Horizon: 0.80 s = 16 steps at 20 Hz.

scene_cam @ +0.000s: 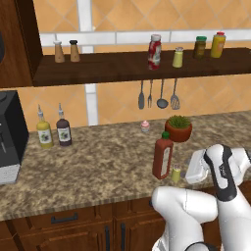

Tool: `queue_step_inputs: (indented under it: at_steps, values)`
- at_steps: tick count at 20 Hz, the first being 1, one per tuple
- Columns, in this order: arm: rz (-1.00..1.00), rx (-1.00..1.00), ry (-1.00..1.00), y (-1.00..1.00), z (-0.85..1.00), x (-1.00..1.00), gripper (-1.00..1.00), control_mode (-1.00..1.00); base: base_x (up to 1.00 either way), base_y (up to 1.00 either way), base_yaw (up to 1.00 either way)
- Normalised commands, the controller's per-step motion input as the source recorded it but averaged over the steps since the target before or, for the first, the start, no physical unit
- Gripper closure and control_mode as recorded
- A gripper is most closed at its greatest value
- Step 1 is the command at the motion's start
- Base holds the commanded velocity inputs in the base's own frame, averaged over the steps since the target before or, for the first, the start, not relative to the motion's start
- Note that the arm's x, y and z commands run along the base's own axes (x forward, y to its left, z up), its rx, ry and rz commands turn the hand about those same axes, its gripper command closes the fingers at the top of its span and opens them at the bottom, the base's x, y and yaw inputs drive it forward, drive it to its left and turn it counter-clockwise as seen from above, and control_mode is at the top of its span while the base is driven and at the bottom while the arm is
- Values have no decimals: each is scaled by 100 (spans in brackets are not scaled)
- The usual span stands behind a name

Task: Put the shaker and condiment bottle from the counter next to their counterparts in the cabinet.

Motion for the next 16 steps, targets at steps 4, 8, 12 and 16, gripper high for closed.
queue_step_inputs:
  at_steps: [4,8,12,16]
  values:
    - [0,0,0,0,-20,3,-100,-100,0,0,0]
    - [0,0,0,9,-21,8,-100,-100,0,0,0]
    - [0,0,0,18,-21,11,-100,-100,0,0,0]
    - [1,0,0,23,-14,12,-100,-100,0,0,0]
